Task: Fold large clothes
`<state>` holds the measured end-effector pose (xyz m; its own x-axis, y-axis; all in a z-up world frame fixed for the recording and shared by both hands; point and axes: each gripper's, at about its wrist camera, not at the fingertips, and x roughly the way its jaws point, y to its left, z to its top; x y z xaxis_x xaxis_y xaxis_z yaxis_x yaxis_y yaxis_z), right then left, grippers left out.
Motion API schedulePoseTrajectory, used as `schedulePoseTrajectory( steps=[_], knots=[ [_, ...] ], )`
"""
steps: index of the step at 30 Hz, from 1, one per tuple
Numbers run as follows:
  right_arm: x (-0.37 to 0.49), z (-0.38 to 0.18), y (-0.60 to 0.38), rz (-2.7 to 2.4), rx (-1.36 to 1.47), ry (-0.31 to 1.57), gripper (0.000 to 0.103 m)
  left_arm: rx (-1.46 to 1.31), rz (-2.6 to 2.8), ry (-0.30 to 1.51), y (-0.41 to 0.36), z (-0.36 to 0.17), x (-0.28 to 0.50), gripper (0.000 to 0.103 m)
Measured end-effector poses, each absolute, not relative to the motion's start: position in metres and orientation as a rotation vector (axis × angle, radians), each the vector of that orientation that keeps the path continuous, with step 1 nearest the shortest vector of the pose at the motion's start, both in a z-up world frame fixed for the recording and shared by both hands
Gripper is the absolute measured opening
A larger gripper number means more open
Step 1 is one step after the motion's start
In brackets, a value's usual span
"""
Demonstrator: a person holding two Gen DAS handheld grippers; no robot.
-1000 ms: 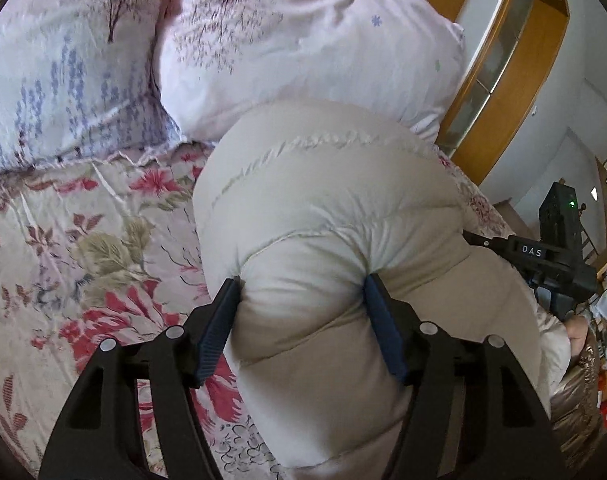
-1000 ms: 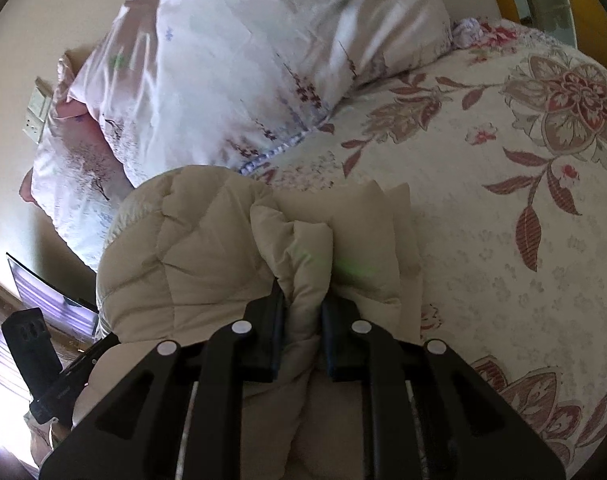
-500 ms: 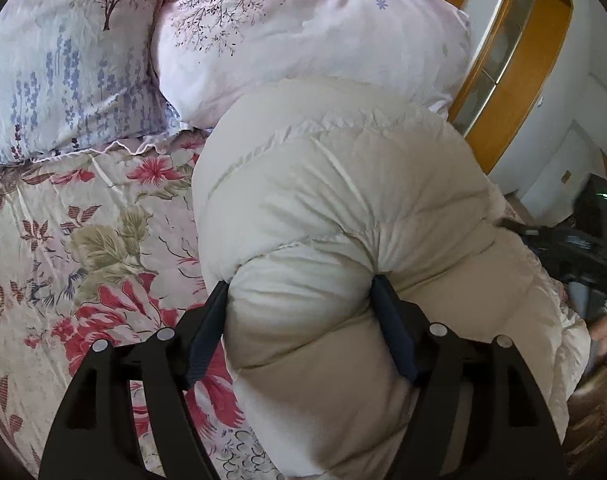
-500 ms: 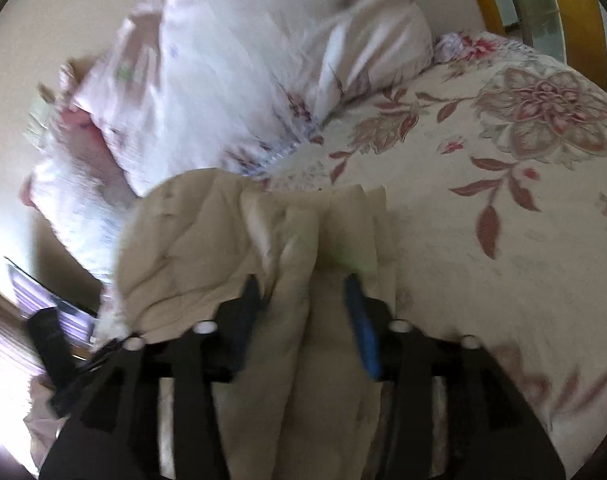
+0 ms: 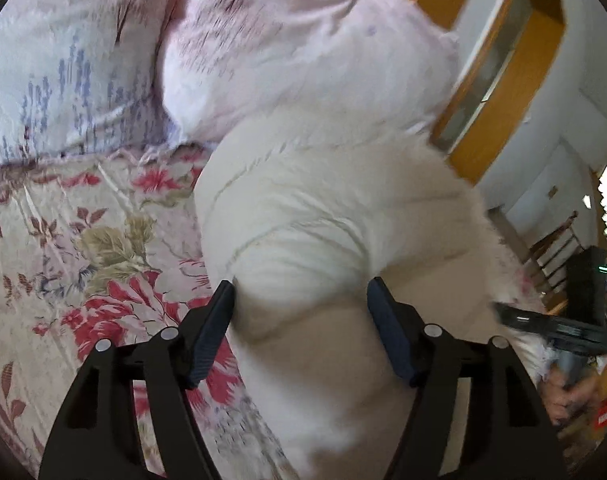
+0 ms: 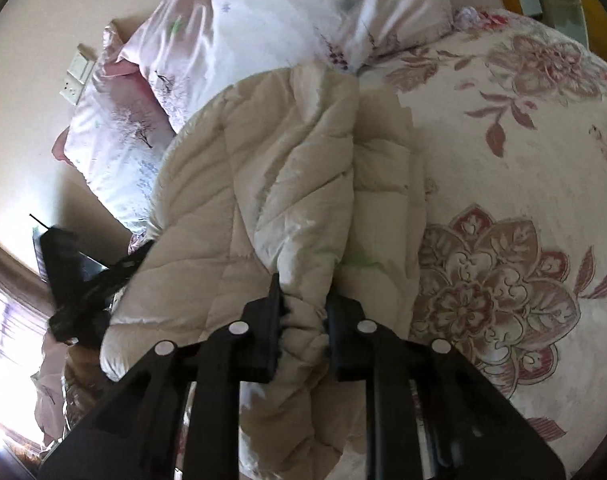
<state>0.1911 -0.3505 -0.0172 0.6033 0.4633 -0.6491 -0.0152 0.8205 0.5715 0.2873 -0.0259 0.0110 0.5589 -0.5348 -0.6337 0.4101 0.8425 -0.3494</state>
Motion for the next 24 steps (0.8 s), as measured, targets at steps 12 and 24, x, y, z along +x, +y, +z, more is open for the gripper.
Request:
schedulePoseTrajectory(
  steps=[12, 24],
  knots=[
    [0.186, -0.046, -0.352, 0.269, 0.589, 0.866, 0.02, -0.035, -0.592, 0.859, -0.041, -0.012, 0.258, 0.074],
    [0.191, 0.007, -0.382, 0.228, 0.615, 0.711, 0.056, -0.071, -0.602, 0.886, -0.039, -0.023, 0.263, 0.08]
  ],
)
